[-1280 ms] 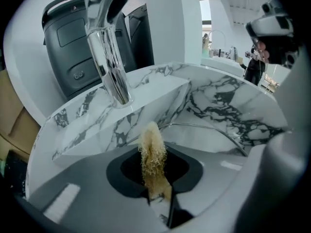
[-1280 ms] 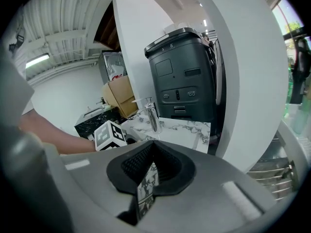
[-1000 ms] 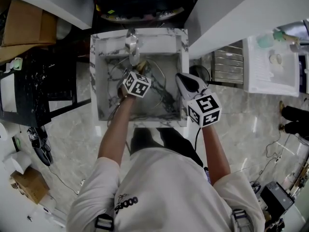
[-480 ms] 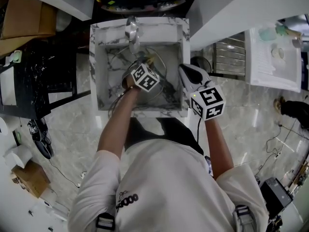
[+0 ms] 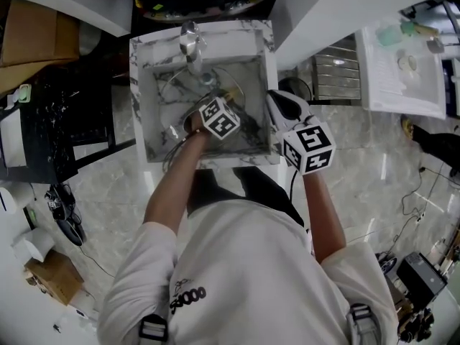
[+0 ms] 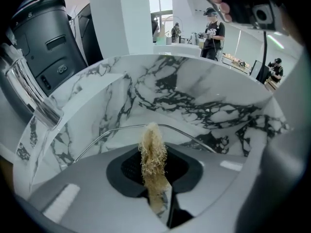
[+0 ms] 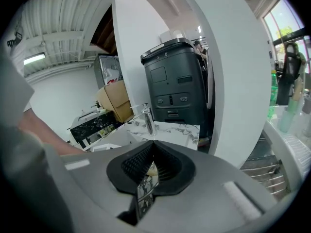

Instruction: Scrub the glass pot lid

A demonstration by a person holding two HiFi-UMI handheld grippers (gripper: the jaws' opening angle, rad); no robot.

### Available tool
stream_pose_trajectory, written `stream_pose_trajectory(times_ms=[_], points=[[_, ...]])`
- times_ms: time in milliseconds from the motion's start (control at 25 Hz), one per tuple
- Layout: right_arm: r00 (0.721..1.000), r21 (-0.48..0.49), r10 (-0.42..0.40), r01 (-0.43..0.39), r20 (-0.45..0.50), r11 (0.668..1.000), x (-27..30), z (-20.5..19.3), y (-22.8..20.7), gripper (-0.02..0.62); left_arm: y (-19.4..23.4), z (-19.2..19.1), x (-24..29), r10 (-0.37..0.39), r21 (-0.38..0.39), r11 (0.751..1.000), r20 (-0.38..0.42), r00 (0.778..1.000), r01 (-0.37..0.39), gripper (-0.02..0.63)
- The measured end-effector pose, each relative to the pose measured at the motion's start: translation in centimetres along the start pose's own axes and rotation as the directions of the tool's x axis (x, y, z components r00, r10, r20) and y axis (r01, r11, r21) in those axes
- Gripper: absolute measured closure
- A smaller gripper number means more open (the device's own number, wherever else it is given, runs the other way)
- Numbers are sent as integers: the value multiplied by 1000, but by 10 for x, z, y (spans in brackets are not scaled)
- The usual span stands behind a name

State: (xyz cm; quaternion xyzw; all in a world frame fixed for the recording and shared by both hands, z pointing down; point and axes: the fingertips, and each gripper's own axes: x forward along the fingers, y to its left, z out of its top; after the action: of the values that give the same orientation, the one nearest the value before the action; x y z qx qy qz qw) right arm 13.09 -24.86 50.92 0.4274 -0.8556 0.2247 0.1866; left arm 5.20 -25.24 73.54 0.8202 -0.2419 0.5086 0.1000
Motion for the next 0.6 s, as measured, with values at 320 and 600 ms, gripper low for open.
stream_pose_trajectory(times_ms=[320, 600], points=[[1000, 7, -22, 21, 1, 1000, -8, -5, 10, 591, -32, 1, -6, -82, 80, 993, 13, 997, 81, 543], [1000, 6, -23, 23, 0, 1000, -7, -8, 26, 591, -52, -10, -17, -145, 107, 984, 21, 989, 142, 543]])
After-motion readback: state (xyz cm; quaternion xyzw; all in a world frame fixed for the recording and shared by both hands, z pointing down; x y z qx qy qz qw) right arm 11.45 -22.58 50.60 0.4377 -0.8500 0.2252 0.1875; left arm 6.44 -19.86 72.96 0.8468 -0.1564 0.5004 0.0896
